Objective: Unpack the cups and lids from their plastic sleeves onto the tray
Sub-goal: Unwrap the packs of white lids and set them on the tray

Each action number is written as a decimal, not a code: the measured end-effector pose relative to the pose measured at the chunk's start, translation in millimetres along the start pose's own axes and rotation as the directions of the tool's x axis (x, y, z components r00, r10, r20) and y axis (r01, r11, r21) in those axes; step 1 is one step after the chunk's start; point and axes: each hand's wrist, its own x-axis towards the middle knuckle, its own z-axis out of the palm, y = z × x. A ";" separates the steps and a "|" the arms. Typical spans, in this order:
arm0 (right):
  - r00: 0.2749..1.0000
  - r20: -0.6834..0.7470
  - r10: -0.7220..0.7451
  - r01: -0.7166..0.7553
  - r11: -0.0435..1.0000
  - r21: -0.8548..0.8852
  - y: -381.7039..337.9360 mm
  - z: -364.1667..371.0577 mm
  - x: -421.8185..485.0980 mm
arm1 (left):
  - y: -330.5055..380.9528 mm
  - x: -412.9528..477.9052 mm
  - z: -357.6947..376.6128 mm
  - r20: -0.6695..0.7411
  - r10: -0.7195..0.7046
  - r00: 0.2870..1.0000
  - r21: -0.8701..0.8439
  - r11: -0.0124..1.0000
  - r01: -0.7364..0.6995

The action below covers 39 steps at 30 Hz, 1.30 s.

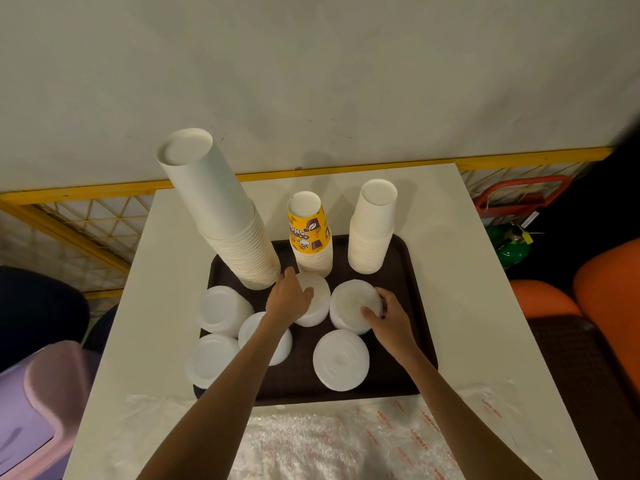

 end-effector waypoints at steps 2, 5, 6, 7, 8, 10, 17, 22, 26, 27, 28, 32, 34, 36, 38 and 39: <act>1.000 0.000 -0.008 0.008 1.000 0.002 -0.9 3.7 -0.4 | -3.7 0.7 -2.5 0.003 0.005 1.000 0.064 0.998 -0.005; 1.000 0.006 -0.018 0.019 1.000 -0.004 -3.5 8.5 0.5 | -8.2 2.4 -5.4 -0.019 0.010 1.000 0.117 0.993 -0.008; 1.000 0.010 -0.021 0.022 1.000 -0.007 -4.5 9.9 0.7 | -9.3 2.8 -5.9 -0.023 0.011 1.000 0.125 0.992 -0.008; 1.000 0.015 -0.023 0.023 1.000 -0.008 -5.7 10.7 0.5 | -10.5 3.0 -6.0 -0.024 0.009 1.000 0.128 0.992 -0.006; 1.000 0.019 -0.020 0.020 1.000 -0.002 -6.0 11.4 0.2 | -11.5 2.8 -5.7 -0.025 0.005 1.000 0.126 0.992 -0.002; 1.000 0.011 0.007 -0.008 0.999 0.036 -6.6 10.2 -2.1 | -11.2 1.2 -5.7 -0.030 0.005 1.000 0.125 0.992 -0.001; 0.974 0.020 0.227 -0.227 0.974 0.013 11.6 -4.7 -37.9 | 4.0 -61.5 2.3 -0.392 0.113 0.913 -0.195 0.960 -0.203; 0.964 0.107 0.241 -0.238 0.970 -0.040 29.0 18.8 -69.4 | -20.3 -109.3 57.9 -0.315 0.154 0.936 -0.277 0.929 -0.246; 0.966 0.108 0.236 -0.233 0.972 -0.043 26.6 30.1 -74.6 | -38.8 -118.8 85.7 -0.197 0.071 0.978 -0.262 0.957 -0.123; 0.966 0.109 0.234 -0.230 0.972 -0.052 26.4 32.5 -74.4 | -41.0 -118.7 88.1 -0.177 0.049 0.983 -0.286 0.953 -0.099; 0.966 0.109 0.234 -0.228 0.972 -0.063 25.8 35.3 -74.5 | -43.1 -118.2 89.2 -0.164 0.034 0.986 -0.308 0.948 -0.084; 0.965 0.121 0.233 -0.224 0.971 -0.080 24.6 41.7 -74.5 | -48.4 -115.5 89.7 -0.155 0.005 0.988 -0.334 0.941 -0.057; 0.965 0.113 0.238 -0.230 0.970 -0.077 23.4 40.6 -74.8 | -48.5 -116.8 87.5 -0.168 0.014 0.986 -0.319 0.945 -0.068; 0.970 0.043 0.238 -0.236 0.971 -0.046 20.0 33.0 -73.6 | -44.6 -121.0 82.4 -0.197 0.049 0.979 -0.286 0.952 -0.105; 0.975 -0.071 0.211 -0.211 0.977 0.011 13.4 17.3 -71.2 | -37.3 -126.5 74.6 -0.251 0.116 0.961 -0.289 0.939 -0.189; 0.975 -0.124 0.184 -0.181 0.983 0.040 8.5 7.6 -69.1 | -32.4 -128.1 68.7 -0.281 0.151 0.948 -0.309 0.921 -0.239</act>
